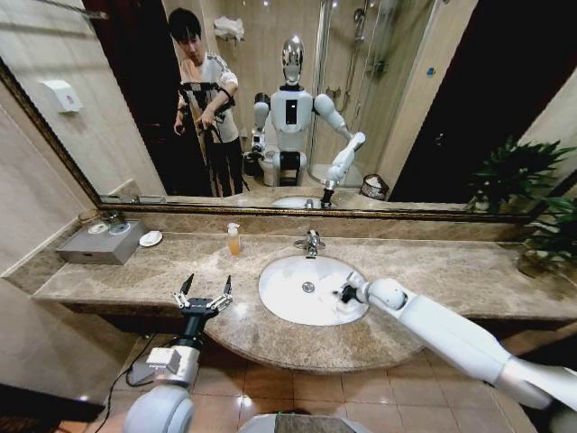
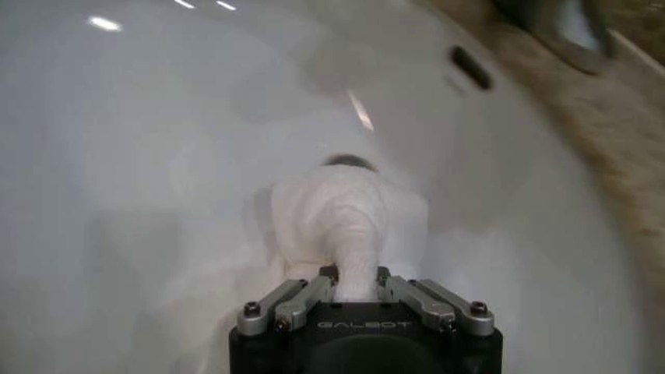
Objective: Pick up the towel from the sink counter and wipe the mirror surface.
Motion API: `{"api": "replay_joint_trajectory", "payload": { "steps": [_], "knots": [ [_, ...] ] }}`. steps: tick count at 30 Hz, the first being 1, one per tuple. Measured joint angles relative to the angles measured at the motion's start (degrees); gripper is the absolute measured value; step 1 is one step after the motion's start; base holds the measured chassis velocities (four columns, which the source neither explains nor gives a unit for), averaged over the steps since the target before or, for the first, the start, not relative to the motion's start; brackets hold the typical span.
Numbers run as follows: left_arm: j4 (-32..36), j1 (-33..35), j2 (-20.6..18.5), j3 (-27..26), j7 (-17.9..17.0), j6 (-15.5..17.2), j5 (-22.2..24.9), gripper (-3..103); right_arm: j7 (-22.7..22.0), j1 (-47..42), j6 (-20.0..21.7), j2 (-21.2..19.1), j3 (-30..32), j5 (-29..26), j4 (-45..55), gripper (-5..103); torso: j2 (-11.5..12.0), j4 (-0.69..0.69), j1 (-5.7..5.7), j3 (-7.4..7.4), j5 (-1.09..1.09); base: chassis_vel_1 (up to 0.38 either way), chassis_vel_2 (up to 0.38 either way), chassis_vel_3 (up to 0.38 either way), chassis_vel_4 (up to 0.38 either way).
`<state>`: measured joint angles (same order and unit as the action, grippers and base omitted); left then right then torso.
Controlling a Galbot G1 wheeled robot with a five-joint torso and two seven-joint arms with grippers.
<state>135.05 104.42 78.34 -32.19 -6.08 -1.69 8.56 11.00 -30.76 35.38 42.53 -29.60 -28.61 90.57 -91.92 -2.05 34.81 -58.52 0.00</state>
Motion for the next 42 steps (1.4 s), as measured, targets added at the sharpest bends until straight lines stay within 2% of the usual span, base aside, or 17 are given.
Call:
{"api": "replay_joint_trajectory", "payload": {
  "steps": [5, 9, 11, 16, 20, 22, 25, 29, 33, 38, 42],
  "knots": [
    [0.0, 0.0, 0.0, 0.0, 0.0, 0.0, 0.0, 100, -5.05, -0.38, 2.65, 0.57, -2.83, -4.26, 4.55, 13, 0.0, 0.0, 0.0, 0.0, -0.01, 0.0, 0.0, 0.0, 0.0],
    [0.0, 0.0, 0.0, 0.0, 0.0, 0.0, 0.0, 100, -4.99, 0.78, 2.45, 1.56, -3.19, -4.02, 2.21, 13, 0.0, -0.01, 0.0, 0.0, 0.0, 0.0, 0.0, 0.0, 0.0],
    [0.0, 0.0, 0.0, 0.0, 0.0, 0.0, 0.0, 100, -2.51, 2.62, 0.99, 2.5, -2.77, -1.98, -2.03, 13, 0.0, -0.02, 0.0, 0.0, 0.0, 0.0, 0.0, 0.0, 0.0],
    [0.0, 0.0, 0.0, 0.0, 0.0, 0.0, 0.0, 100, -0.13, 5.56, -0.77, 3.99, -2.11, -0.42, -8.24, 13, 0.0, 0.0, 0.0, 0.0, -0.02, 0.0, 0.0, 0.0, 0.0],
    [0.0, 0.0, 0.0, 0.0, 0.0, 0.0, 0.0, 100, 5.05, 6.59, -1.79, 7.09, 0.23, 4.27, -13.4, 13, 0.0, -0.01, 0.0, 0.0, -0.01, 0.0, 0.0, 0.0, 0.0],
    [0.0, 0.0, 0.0, 0.0, 0.0, 0.0, 0.0, 100, 5.11, 6.34, -1.68, 7.51, 0.23, 4.17, -13.22, 13, 0.0, -0.02, 0.0, 0.0, -0.01, 0.0, 0.0, 0.0, 0.0],
    [0.0, 0.0, 0.0, 0.0, 0.0, 0.0, 0.0, 100, 4.35, 4.84, -0.49, 7.62, -0.49, 2.89, -10.35, 13, 0.0, -0.02, 0.01, 0.0, 0.0, 0.0, 0.0, 0.0, 0.0],
    [0.0, 0.0, 0.0, 0.0, 0.0, 0.0, 0.0, 100, -1.29, 1.57, 1.83, 5.67, -3.31, -1.63, -1.71, 13, 0.0, 0.01, 0.0, 0.0, -0.01, 0.0, 0.0, 0.0, 0.0],
    [0.0, 0.0, 0.0, 0.0, 0.0, 0.0, 0.0, 100, -2.86, 0.21, 3.18, 4.58, -4.51, -3.27, 2.99, 13, 0.0, 0.01, 0.0, 0.01, -0.02, 0.0, 0.0, 0.0, 0.0],
    [0.0, 0.0, 0.0, 0.0, 0.0, 0.0, 0.0, 100, -2.61, 1.27, 3.17, 5.19, -4.46, -3.19, 1.06, 13, 0.0, -0.01, 0.0, 0.0, 0.01, 0.0, 0.0, 0.0, 0.0],
    [0.0, 0.0, 0.0, 0.0, 0.0, 0.0, 0.0, 100, -1.91, 3.34, 2.28, 6.49, -3.18, -2.21, -4.48, 13, 0.0, -0.01, 0.0, 0.0, 0.0, 0.0, 0.0, 0.0, 0.0]
  ]
}}
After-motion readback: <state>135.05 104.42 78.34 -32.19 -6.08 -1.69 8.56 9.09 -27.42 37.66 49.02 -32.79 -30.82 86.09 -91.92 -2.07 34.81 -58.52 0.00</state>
